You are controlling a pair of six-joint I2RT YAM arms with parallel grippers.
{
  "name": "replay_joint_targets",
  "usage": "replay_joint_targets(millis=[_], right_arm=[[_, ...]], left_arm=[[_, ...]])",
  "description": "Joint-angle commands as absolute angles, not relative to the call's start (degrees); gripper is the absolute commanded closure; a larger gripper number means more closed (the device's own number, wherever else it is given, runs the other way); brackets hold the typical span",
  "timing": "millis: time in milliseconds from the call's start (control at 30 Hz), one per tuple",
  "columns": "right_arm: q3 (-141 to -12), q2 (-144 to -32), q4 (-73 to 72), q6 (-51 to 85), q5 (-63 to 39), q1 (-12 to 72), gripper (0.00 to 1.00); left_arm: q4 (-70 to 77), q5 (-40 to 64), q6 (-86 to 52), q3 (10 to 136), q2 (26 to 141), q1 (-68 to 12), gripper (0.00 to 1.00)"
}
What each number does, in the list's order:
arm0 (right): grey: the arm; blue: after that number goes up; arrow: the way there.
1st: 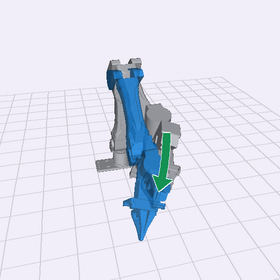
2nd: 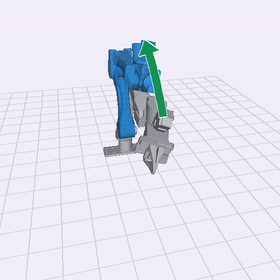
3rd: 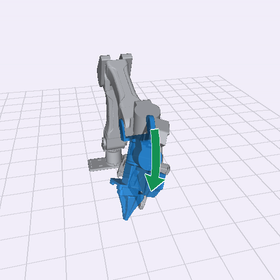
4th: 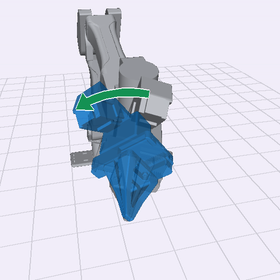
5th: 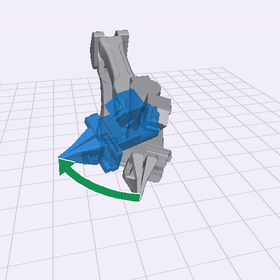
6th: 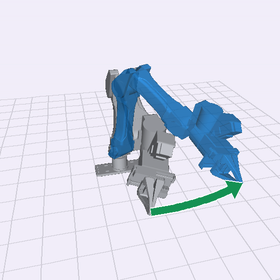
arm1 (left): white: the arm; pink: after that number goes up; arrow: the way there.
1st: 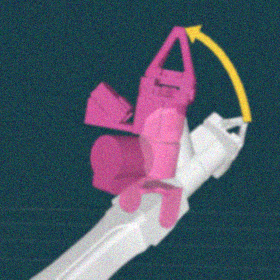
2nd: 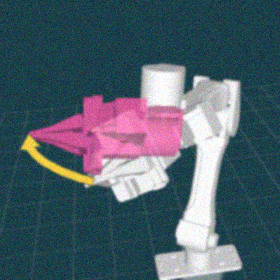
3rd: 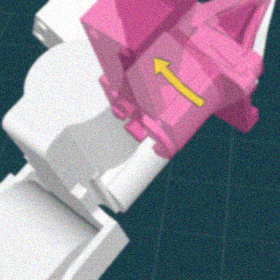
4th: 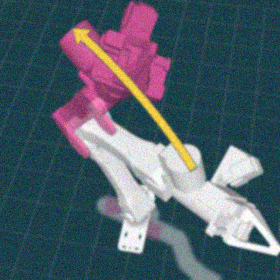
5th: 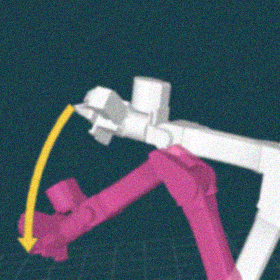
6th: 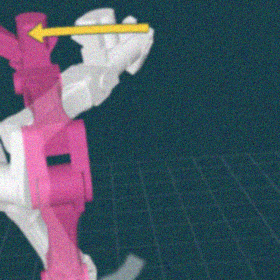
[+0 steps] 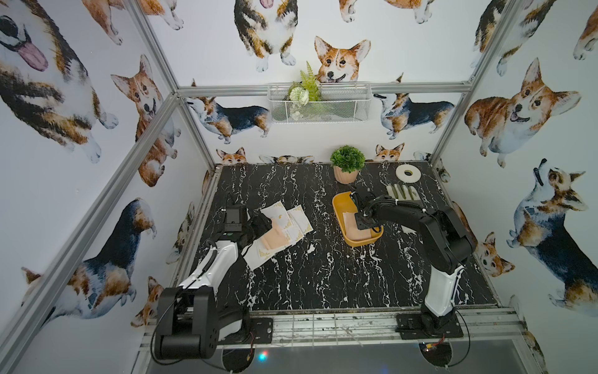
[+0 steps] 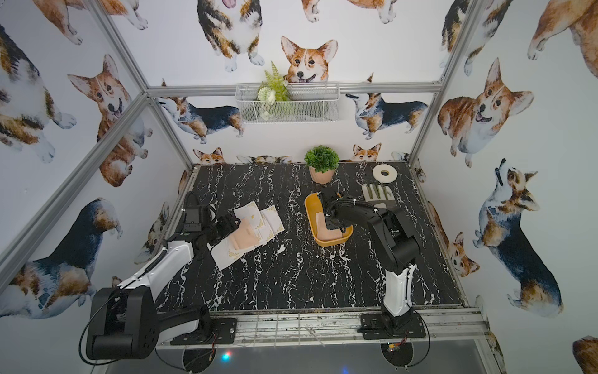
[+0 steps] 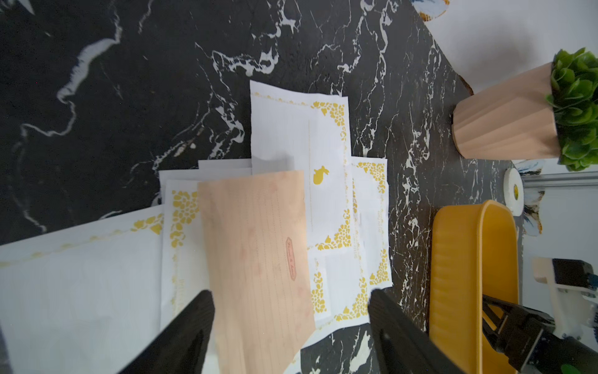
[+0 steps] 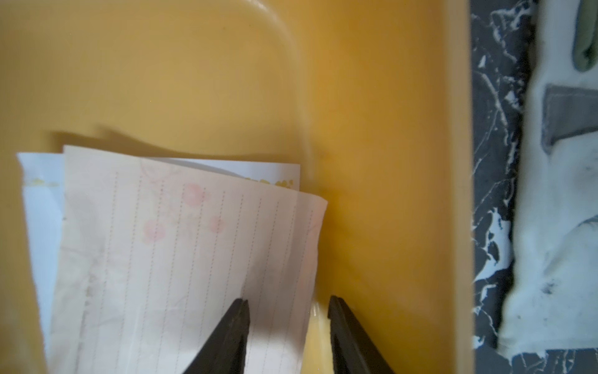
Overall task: Take out the stationery paper from the storage box
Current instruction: Pick up the stationery paper from the storage box.
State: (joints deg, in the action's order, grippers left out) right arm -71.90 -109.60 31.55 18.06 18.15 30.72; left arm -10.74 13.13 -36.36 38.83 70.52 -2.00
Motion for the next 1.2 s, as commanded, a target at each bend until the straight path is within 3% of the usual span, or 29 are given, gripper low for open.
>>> replay_joint_targets(millis=[0,267,667,967,1167], right_arm=[[-72.5,-110.5,31.1,16.8,20.3,30.7,0.59],[-71.9,-110.2,30.4,16.7,19.5,30.2,1.0],[-73.7,-99.9,33.9,15.7,21.7,31.9,1.0],[-73.4,-92.8,36.1,16.7,18.3,32.6,1.0],[-73.7,-86.6,37.0,18.4,14.6,32.7,1.0]], left_arm=[[-14.1,9.8,-35.1,39.2,68.0,-1.5,0.22],[-17.1,7.5,-34.6,40.3,61.1,-0.8,0.19],[-15.2,11.9,-33.6,40.4,57.0,-0.7,0.16],[-0.3,27.2,-36.7,35.2,58.0,-0.7,0.13],[21.5,38.9,-46.8,29.4,60.6,-0.8,0.11]])
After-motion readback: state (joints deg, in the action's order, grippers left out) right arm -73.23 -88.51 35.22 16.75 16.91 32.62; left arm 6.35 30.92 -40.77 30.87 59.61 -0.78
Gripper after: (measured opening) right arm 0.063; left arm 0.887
